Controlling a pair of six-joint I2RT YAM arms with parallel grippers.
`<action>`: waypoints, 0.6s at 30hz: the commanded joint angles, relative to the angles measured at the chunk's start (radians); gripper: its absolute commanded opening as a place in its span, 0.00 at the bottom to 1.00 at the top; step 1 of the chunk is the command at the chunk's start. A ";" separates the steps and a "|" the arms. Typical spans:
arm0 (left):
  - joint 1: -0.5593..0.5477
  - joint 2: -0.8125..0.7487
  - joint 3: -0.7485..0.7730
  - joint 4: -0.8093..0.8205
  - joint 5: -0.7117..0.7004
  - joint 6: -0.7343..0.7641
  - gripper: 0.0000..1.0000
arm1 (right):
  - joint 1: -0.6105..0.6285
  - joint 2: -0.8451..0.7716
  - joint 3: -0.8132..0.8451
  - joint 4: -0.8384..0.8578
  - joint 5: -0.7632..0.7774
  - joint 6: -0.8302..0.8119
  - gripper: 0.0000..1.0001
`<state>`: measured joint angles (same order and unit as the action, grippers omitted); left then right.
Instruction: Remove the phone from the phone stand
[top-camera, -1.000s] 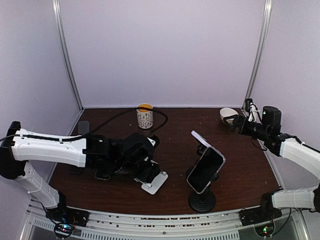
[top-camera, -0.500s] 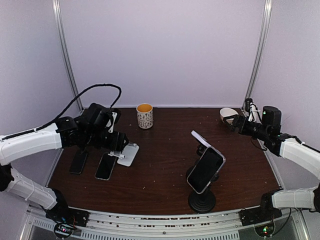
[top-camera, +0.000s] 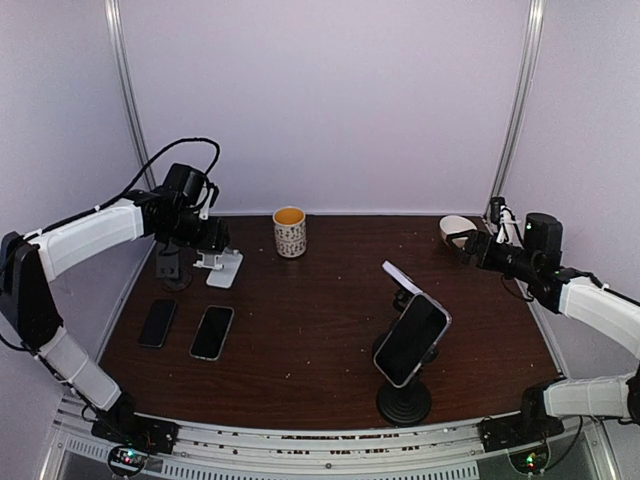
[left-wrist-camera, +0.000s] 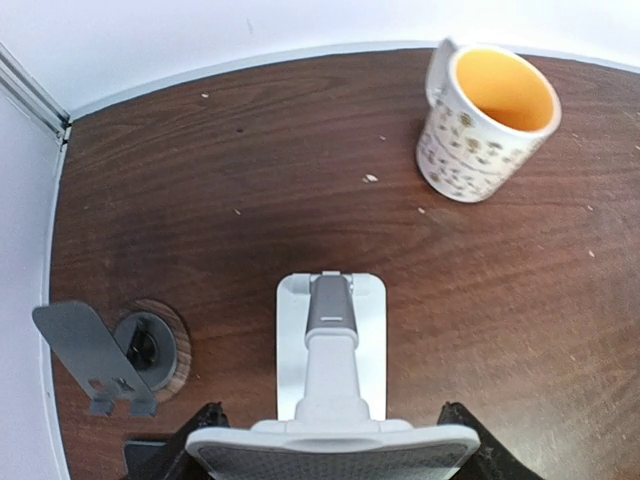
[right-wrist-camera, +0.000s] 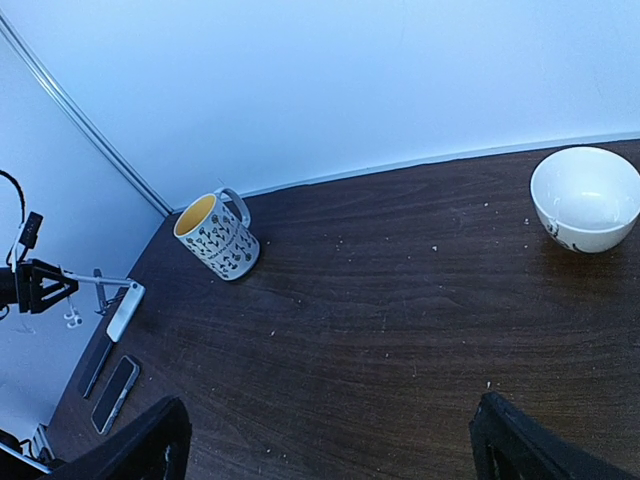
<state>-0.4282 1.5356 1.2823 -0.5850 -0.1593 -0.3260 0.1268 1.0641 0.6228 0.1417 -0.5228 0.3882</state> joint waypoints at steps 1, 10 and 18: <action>0.031 0.082 0.100 0.024 0.019 0.053 0.39 | -0.007 -0.006 -0.010 0.024 -0.003 -0.017 1.00; 0.032 0.238 0.162 0.072 0.024 0.009 0.39 | -0.007 0.008 -0.010 0.033 -0.006 -0.012 1.00; 0.035 0.329 0.209 0.070 -0.009 -0.002 0.43 | -0.007 0.027 -0.012 0.055 -0.021 0.002 1.00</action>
<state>-0.3962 1.8271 1.4467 -0.5674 -0.1585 -0.3138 0.1265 1.0760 0.6174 0.1585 -0.5251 0.3897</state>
